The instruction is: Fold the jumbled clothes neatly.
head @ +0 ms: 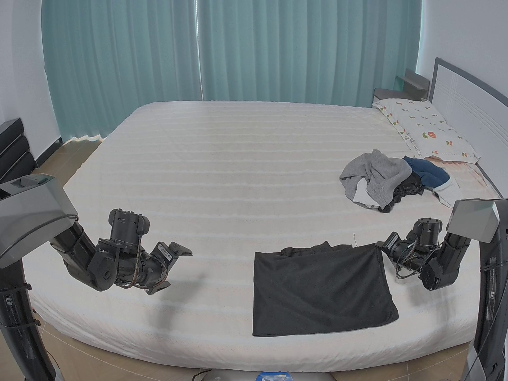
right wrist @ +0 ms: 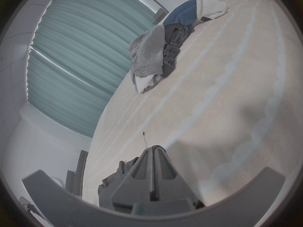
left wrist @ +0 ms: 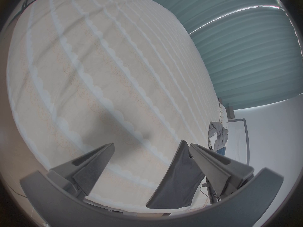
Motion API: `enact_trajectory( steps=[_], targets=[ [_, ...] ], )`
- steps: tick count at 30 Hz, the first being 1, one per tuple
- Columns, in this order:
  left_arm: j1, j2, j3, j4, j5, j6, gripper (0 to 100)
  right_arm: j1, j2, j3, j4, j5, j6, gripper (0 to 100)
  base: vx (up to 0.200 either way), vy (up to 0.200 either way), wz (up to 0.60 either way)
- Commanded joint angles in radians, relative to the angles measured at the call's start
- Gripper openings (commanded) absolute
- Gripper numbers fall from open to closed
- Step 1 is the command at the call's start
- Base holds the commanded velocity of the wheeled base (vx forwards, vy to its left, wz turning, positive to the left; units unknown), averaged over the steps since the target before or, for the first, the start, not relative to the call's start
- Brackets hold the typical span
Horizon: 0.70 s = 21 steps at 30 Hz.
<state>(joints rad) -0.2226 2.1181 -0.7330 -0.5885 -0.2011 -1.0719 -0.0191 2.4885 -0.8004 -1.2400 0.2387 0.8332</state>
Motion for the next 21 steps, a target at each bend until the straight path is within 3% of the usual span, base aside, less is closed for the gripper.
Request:
enact_trajectory(
  steps=[1, 18, 19, 21],
  targets=[
    [0.0, 0.0, 0.001, -0.001, 0.0, 0.0, 100, -0.001, 0.001, 0.004, -0.019, -0.035, -0.002, 0, 0.0, 0.0, 0.0],
    [0.0, 0.0, 0.001, -0.001, 0.0, 0.0, 100, -0.002, 0.006, 0.032, -0.047, -0.042, -0.009, 0, 0.0, 0.0, 0.0],
    [0.0, 0.0, 0.001, -0.001, 0.0, 0.0, 100, -0.002, 0.006, 0.035, -0.047, -0.042, -0.013, 100, 0.0, 0.0, 0.0],
    [0.0, 0.0, 0.001, -0.001, 0.0, 0.001, 100, -0.002, 0.006, 0.035, -0.049, -0.041, -0.014, 100, 0.0, 0.0, 0.0]
  ],
)
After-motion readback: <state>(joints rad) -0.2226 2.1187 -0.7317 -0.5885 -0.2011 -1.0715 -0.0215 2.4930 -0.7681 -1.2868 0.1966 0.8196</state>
